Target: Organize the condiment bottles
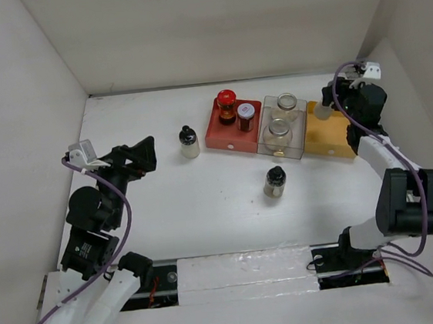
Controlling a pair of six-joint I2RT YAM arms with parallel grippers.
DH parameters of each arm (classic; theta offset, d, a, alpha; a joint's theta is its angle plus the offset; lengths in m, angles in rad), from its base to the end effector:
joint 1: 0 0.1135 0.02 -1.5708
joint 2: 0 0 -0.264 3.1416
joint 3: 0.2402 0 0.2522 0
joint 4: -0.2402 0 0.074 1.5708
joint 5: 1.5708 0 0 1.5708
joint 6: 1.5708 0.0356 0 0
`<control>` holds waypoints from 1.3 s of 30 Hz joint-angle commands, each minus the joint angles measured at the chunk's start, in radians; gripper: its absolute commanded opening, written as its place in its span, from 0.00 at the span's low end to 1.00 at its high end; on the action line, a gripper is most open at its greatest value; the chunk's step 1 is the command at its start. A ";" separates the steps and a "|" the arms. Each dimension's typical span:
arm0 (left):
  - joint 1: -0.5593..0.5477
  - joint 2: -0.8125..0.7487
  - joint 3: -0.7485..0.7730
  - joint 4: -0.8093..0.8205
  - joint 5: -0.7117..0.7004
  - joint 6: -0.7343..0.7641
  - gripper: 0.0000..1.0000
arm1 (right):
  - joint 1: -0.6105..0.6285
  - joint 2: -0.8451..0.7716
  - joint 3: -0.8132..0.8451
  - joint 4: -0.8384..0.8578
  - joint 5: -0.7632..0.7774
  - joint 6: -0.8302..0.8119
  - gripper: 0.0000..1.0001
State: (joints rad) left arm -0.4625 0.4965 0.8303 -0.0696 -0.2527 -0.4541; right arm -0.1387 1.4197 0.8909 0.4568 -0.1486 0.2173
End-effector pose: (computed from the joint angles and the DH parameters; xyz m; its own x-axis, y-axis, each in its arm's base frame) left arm 0.0974 -0.0386 0.4045 0.1153 -0.5320 -0.8388 0.2967 0.8244 -0.4821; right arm 0.3285 -0.0405 0.2949 -0.0716 0.2253 -0.9717 0.0061 0.9742 0.2254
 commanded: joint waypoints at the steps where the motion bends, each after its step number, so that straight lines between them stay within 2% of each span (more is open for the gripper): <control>1: 0.005 0.022 0.004 0.051 0.020 0.003 0.90 | -0.036 0.048 0.072 0.111 0.001 0.030 0.47; 13: 0.005 0.042 0.004 0.051 0.007 0.003 0.90 | -0.036 0.303 0.181 0.184 -0.014 -0.035 0.49; 18: 0.005 0.042 0.013 0.051 0.007 0.012 0.90 | -0.016 0.334 0.191 0.184 0.019 -0.081 0.50; 21: 0.005 0.042 0.013 0.051 0.007 0.012 0.90 | -0.004 0.352 0.191 0.174 0.046 -0.107 0.55; 23: 0.005 0.042 0.013 0.051 0.007 0.012 0.90 | 0.017 0.352 0.191 0.164 0.078 -0.107 0.67; 29: 0.005 0.042 0.013 0.051 0.016 0.012 0.91 | 0.017 0.331 0.171 0.129 0.116 -0.107 0.84; 33: 0.005 0.051 0.013 0.051 0.027 0.012 0.92 | 0.027 0.289 0.160 0.106 0.126 -0.098 0.84; 38: 0.005 0.042 0.013 0.051 0.016 0.012 0.92 | 0.074 0.113 0.135 0.068 0.152 -0.108 0.85; 39: 0.005 0.042 0.013 0.051 0.016 0.012 0.92 | 0.097 0.088 0.135 0.068 0.115 -0.119 0.85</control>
State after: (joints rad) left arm -0.4625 0.5415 0.8303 -0.0639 -0.2398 -0.4530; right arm -0.0982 1.6348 1.0142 0.4717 -0.0177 0.1200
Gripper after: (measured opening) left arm 0.917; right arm 0.848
